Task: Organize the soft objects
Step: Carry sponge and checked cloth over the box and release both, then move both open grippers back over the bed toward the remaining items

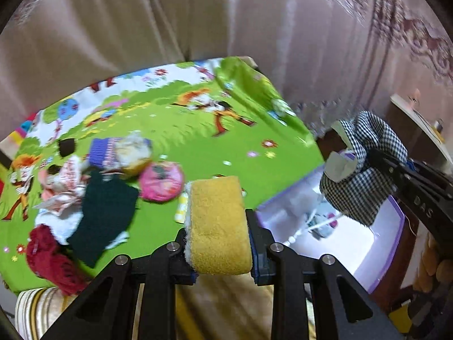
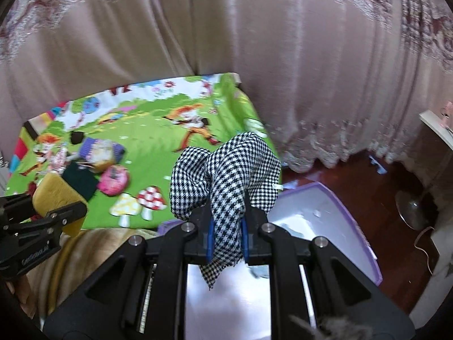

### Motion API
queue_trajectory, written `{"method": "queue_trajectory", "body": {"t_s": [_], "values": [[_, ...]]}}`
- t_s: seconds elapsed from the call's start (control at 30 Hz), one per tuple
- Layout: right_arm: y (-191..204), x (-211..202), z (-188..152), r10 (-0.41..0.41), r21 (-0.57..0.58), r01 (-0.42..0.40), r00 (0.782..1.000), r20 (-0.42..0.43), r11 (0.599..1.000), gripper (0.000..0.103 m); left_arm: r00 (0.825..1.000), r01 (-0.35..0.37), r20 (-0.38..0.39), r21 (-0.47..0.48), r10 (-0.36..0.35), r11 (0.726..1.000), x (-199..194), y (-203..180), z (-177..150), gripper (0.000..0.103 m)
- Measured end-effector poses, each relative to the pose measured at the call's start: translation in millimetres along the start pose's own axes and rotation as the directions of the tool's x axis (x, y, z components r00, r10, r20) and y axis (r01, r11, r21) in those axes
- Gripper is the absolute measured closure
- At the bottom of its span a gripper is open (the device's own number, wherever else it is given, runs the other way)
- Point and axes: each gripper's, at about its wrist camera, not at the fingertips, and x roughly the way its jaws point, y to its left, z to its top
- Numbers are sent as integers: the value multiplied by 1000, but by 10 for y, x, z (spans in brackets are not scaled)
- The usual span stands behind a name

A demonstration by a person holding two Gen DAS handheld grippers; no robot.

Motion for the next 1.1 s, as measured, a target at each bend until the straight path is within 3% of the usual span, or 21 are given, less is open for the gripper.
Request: {"method": "queue_trajectory", "body": {"t_s": [0.23, 0.33, 0.4, 0.43, 0.5, 0.53, 0.77, 0.87, 0.93, 1.1], "values": [[-336, -48, -98, -77, 37, 77, 997, -17, 996, 82, 992, 121, -31, 59, -119, 991, 101, -394, -5, 74], [-464, -31, -111, -101, 67, 102, 994, -31, 993, 77, 980, 199, -40, 69, -196, 978, 116, -477, -14, 67], [-515, -20, -113, -106, 78, 109, 994, -40, 991, 64, 973, 231, -44, 63, -229, 971, 121, -492, -26, 46], [-531, -18, -112, -110, 83, 113, 993, -41, 990, 58, 970, 243, -39, 52, -241, 969, 116, -477, -29, 42], [-556, -38, -113, -120, 89, 122, 992, -31, 988, 34, 967, 254, -25, 38, -253, 966, 101, -467, -27, 35], [-560, -59, -106, -127, 93, 128, 992, -20, 987, 31, 965, 261, -20, 31, -260, 965, 95, -445, -23, 35], [-501, -92, -64, -147, 83, 146, 989, 3, 986, 24, 960, 276, 56, -21, -275, 961, 20, -297, -7, 28], [-483, -157, -71, -135, 111, 127, 989, 68, 986, 20, 960, 268, 95, -29, -265, 963, -20, -218, -10, 27], [-456, -203, -88, -133, 131, 116, 982, 130, 985, 18, 963, 250, 115, -40, -244, 967, -40, -145, -4, 27], [-334, -166, -23, -96, 117, 78, 983, 153, 990, 17, 975, 153, 167, -7, -150, 988, -137, 73, 47, 27]]}}
